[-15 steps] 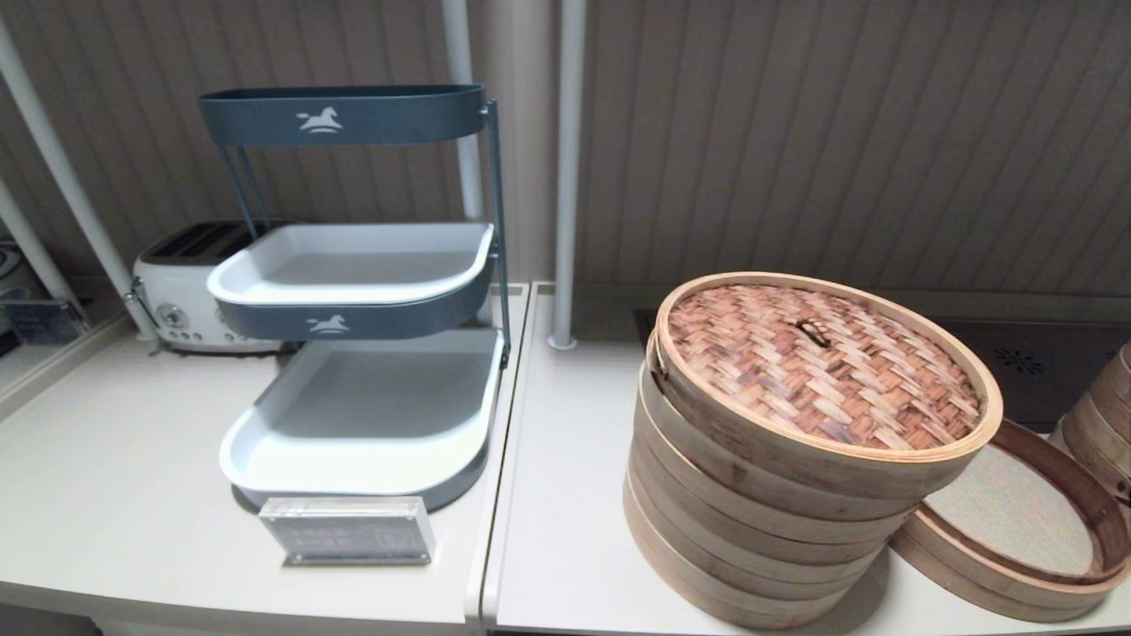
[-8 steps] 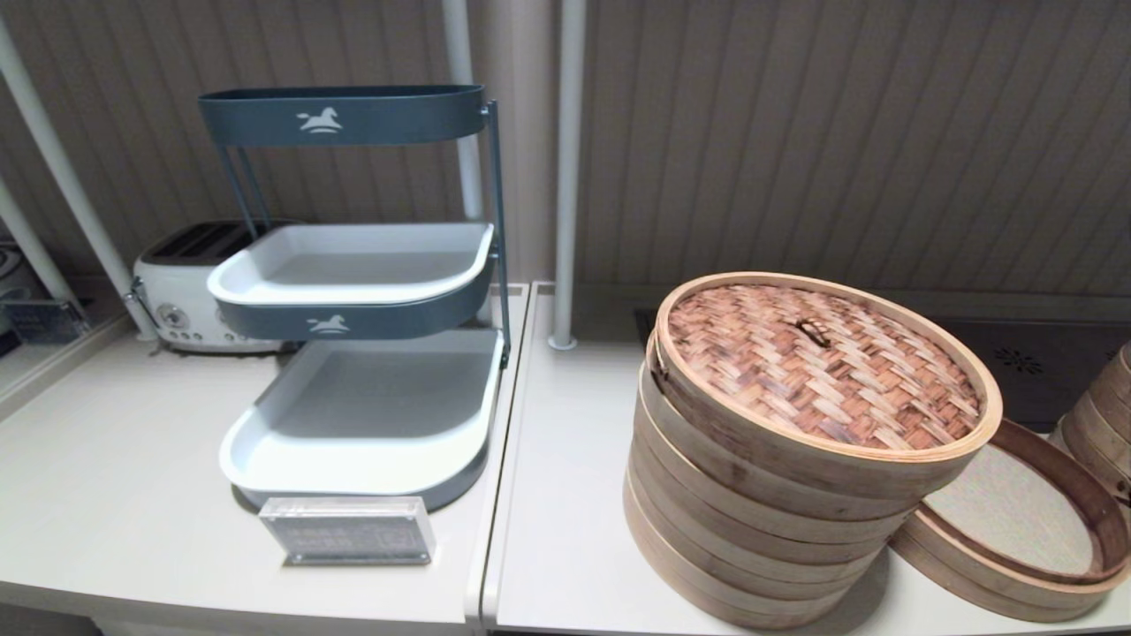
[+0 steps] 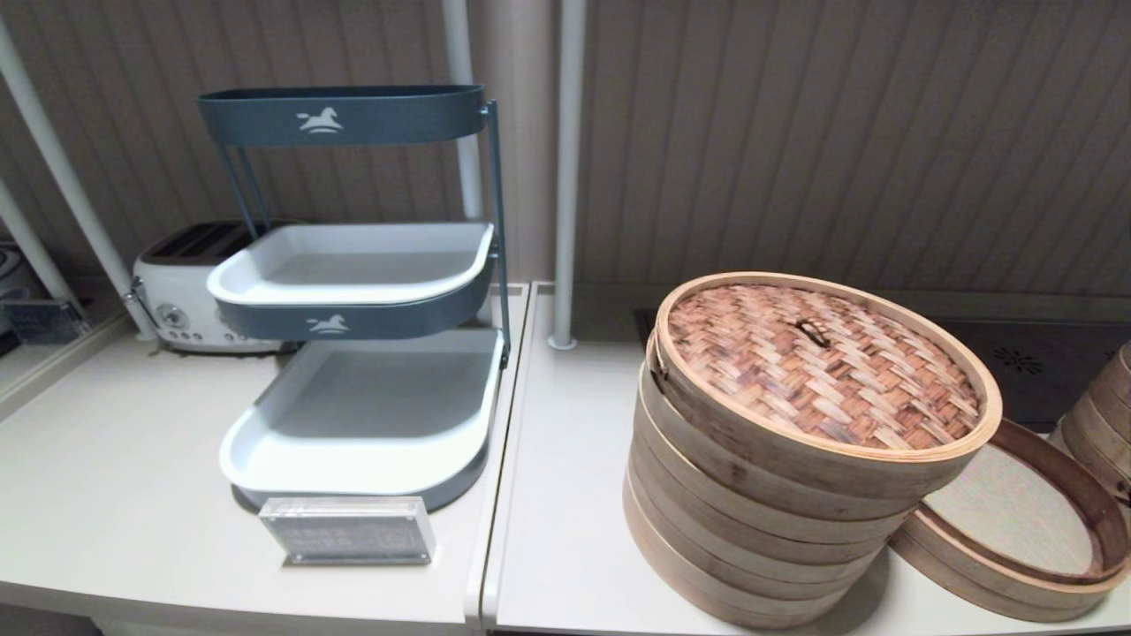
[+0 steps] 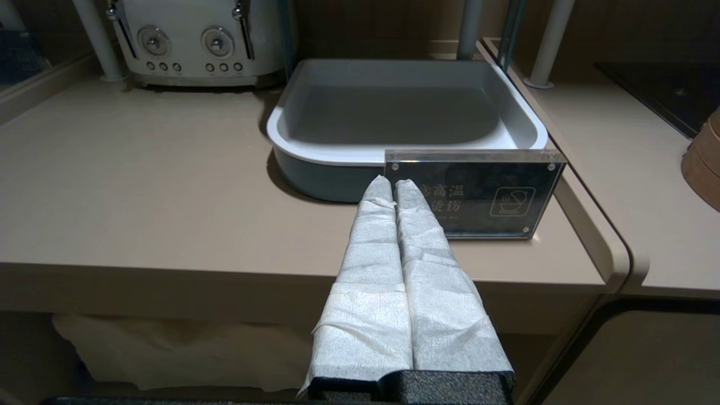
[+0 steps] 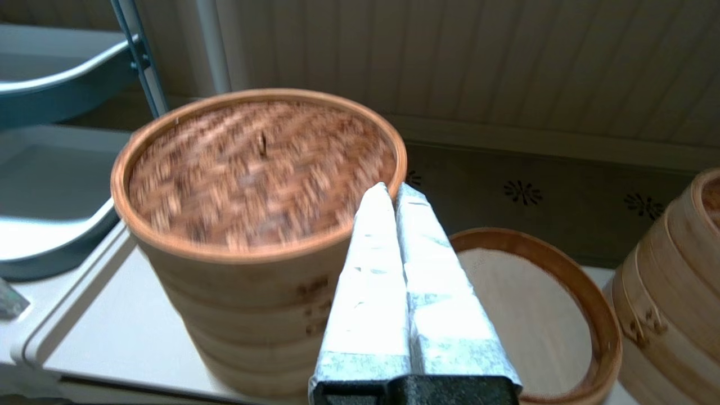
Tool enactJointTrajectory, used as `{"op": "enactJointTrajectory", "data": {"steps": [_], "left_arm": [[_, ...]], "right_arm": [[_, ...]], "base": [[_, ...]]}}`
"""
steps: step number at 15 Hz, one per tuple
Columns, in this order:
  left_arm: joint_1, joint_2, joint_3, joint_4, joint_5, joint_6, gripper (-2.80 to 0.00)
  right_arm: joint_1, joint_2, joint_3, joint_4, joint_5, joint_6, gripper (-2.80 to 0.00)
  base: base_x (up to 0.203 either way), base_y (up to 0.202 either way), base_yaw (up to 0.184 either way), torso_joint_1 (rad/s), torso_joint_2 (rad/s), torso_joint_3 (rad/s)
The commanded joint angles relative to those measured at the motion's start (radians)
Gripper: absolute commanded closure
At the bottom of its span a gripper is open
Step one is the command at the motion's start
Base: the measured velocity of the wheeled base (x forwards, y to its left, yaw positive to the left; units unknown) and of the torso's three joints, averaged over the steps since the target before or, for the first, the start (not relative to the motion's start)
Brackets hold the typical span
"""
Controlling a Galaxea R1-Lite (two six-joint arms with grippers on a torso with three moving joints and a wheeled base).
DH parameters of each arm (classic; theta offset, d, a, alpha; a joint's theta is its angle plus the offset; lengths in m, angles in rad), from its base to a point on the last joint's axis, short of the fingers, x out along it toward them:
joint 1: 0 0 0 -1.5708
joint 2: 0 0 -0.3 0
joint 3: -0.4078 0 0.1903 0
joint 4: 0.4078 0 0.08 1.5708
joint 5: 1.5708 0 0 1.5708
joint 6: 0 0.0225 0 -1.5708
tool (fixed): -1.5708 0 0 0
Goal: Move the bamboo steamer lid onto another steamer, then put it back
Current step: Pick up the steamer
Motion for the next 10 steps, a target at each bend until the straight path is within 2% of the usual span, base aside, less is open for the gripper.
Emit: {"op": "enactJointTrajectory", "data": {"steps": [1, 7, 10], "left_arm": [[0.000, 0.000, 0.028, -0.001, 0.000, 0.000, 0.00], [0.000, 0.000, 0.028, -0.001, 0.000, 0.000, 0.00], [0.000, 0.000, 0.028, -0.001, 0.000, 0.000, 0.00]], "right_arm": [[0.011, 0.224, -0.134, 0.007, 0.001, 0.000, 0.00], [0.019, 0.595, -0.509, 0.122, 0.026, 0.002, 0.00], [0.019, 0.720, -0.632, 0.184, 0.075, 0.003, 0.00]], "base": [[0.000, 0.000, 0.000, 0.000, 0.00, 0.000], [0.000, 0.000, 0.000, 0.000, 0.00, 0.000], [0.000, 0.000, 0.000, 0.000, 0.00, 0.000]]}}
